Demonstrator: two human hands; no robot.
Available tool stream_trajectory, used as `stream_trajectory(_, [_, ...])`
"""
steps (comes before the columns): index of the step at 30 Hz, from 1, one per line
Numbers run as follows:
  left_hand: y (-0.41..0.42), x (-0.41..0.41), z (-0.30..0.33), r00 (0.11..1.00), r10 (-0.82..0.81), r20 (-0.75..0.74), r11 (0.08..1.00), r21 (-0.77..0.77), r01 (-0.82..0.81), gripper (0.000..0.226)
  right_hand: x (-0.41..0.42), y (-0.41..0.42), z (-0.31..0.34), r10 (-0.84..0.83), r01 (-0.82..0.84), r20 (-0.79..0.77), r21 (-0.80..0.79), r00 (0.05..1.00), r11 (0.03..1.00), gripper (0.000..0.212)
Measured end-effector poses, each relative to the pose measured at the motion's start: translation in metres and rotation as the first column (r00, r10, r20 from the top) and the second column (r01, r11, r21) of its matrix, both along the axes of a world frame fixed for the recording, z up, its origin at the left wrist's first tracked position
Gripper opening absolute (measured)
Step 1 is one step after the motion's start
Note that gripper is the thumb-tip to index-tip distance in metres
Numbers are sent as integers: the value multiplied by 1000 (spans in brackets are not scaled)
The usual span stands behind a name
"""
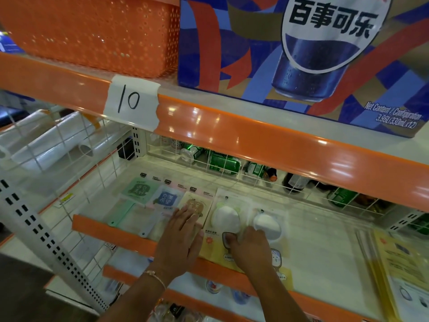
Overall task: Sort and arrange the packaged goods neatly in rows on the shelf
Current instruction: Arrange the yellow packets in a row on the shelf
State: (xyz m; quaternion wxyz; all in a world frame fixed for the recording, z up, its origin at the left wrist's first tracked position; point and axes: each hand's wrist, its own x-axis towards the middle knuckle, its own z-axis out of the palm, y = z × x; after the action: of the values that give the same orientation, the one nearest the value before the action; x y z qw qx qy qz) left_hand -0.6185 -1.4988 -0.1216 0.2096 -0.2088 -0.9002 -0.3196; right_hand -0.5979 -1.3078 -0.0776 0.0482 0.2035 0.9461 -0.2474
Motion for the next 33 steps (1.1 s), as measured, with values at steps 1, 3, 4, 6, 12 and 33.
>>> stream_trajectory(1, [0,0,0,1000,1,2,1000,-1,-1,51,0,1,0,0,0,2,3,1000,1000,47])
stream_trajectory(3, [1,1,0,1000,3,2,1000,-5,-3,50,1,0,-1,9,-9,-10,17,1000,1000,47])
stream_trajectory(4, [1,1,0,1000,3,5,1000,-6,-3,50,1,1,-2,15,-14,-25,23,1000,1000,47])
stream_trajectory(6, [1,1,1,1000,3,8,1000,-3,-3,51,1,1,-4,22,-20,-55,38,998,999,45])
stream_trajectory(12, [5,4,12,999,-17,-39,1000,-13,16,51,5,0,-11,126,-115,-91,119,988,986,38])
stream_trajectory(33, [176,28,50,973,-231,-24,968,-110,228,44,74,153,22,-128,100,-405,-90,905,991,43])
